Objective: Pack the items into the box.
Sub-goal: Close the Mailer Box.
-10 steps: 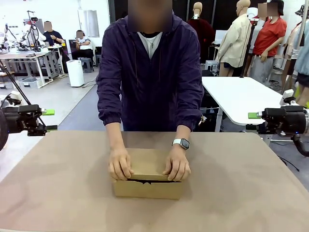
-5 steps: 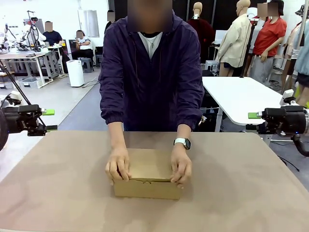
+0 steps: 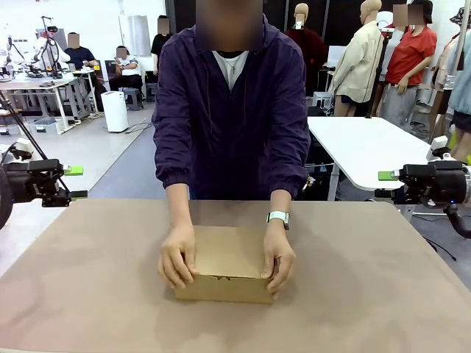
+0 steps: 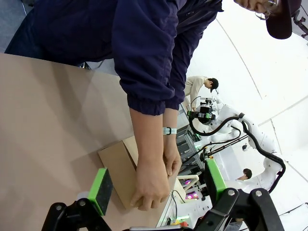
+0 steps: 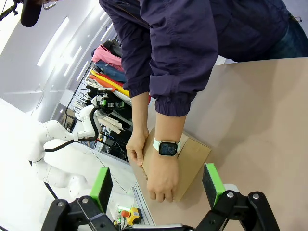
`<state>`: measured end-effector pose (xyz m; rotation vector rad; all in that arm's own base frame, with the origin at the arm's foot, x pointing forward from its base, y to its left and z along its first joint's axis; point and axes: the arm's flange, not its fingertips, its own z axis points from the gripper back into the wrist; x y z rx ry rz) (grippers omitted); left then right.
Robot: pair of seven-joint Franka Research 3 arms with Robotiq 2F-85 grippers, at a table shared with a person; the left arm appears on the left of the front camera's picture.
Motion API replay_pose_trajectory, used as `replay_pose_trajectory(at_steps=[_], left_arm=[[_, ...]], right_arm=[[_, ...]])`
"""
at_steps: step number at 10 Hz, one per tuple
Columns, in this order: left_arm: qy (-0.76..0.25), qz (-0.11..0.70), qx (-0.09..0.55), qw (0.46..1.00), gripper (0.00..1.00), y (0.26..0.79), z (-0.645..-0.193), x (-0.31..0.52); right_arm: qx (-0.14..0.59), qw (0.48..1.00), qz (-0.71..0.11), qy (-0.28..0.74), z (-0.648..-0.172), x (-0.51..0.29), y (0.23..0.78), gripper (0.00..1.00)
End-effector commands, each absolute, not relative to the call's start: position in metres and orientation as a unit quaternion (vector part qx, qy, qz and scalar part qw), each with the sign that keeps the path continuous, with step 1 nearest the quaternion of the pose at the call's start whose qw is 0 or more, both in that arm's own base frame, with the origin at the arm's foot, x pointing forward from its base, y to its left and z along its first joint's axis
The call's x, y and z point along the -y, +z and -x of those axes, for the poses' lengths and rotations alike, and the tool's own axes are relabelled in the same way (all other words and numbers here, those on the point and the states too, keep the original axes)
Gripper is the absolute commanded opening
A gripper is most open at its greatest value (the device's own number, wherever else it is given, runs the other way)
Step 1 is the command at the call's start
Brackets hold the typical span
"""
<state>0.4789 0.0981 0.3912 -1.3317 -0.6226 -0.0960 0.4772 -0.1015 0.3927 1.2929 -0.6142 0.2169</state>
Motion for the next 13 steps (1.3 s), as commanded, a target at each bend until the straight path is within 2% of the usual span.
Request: replay_pose_trajectory(at_steps=[1, 13], left_arm=[[-0.049, 0.604, 0.281, 0.744, 1.00, 0.3953, -0.4768, -0.0994], [-0.049, 0.604, 0.281, 0.744, 1.00, 0.3953, -0.4768, -0.0994]], right_arm=[[0.283, 0.746, -0.595, 0.100, -0.4764, 0.1010, 0.3967, 1.00], [0.283, 0.746, -0.595, 0.100, -0.4764, 0.1010, 0.3967, 1.00]])
